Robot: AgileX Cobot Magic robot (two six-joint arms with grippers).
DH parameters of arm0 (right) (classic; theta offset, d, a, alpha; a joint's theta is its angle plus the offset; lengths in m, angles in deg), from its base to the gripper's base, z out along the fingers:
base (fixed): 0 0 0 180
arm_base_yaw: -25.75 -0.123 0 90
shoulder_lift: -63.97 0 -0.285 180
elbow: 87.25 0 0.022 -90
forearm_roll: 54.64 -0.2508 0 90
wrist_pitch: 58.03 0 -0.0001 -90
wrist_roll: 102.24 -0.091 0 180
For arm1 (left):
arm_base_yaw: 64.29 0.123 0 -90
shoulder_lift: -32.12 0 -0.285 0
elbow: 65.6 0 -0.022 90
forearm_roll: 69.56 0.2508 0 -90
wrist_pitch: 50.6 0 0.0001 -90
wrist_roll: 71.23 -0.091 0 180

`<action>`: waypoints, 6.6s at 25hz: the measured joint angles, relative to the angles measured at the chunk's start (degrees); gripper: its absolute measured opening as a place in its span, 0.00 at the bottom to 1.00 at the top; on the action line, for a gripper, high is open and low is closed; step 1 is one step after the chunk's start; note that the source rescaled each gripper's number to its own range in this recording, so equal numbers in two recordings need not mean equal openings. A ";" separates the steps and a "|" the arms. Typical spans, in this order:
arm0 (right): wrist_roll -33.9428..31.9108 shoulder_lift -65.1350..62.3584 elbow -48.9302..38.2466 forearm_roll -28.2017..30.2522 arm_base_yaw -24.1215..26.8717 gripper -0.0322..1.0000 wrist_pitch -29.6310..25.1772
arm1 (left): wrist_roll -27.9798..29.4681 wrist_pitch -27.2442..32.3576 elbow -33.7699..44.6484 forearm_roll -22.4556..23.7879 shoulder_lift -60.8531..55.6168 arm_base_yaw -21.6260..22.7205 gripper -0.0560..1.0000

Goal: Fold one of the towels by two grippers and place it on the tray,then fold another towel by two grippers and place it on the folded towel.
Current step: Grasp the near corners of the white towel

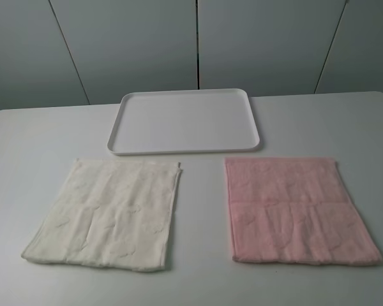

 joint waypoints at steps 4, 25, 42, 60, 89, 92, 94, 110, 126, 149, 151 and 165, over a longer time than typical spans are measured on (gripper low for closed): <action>0.00 0.00 0.00 0.00 0.00 1.00 0.00 | 0.00 0.00 0.00 0.00 0.00 0.00 1.00; 0.00 0.00 0.00 0.00 0.00 1.00 0.00 | 0.00 0.00 0.00 2.62 0.00 0.00 1.00; 0.00 0.00 0.00 -0.59 0.00 1.00 0.00 | -0.10 0.00 0.00 4.89 0.00 0.00 1.00; 4.80 2.25 1.16 -9.27 0.00 1.00 -0.58 | -4.01 0.39 -2.21 4.85 7.17 0.00 1.00; 46.08 65.23 22.20 -34.74 -12.89 1.00 15.18 | -50.14 -15.45 -18.85 -15.78 67.64 0.00 1.00; 43.67 70.39 25.79 -26.38 -22.05 1.00 15.18 | -57.05 -14.83 -18.85 -16.64 70.06 -0.94 1.00; 42.72 74.01 26.89 -21.41 -28.27 1.00 15.18 | -62.02 -14.83 -18.85 -16.84 71.30 -3.10 1.00; 38.00 90.87 27.61 -8.19 -54.64 1.00 17.05 | -72.42 -13.19 -14.31 -1.86 80.42 -12.47 1.00; 33.05 97.79 29.59 -4.22 -64.48 1.00 19.82 | -73.42 -19.21 -0.85 7.28 87.67 -15.68 1.00; 32.82 100.70 29.72 -4.22 -65.38 1.00 21.38 | -73.31 -26.38 -0.09 7.98 98.33 -15.90 0.99; 32.82 100.70 29.72 -4.22 -66.07 1.00 21.48 | -73.31 -26.26 -0.09 8.09 98.72 -15.90 0.99; 33.42 105.45 29.72 -5.76 -70.17 1.00 22.45 | -73.20 -26.03 -0.31 8.64 99.06 -15.97 0.99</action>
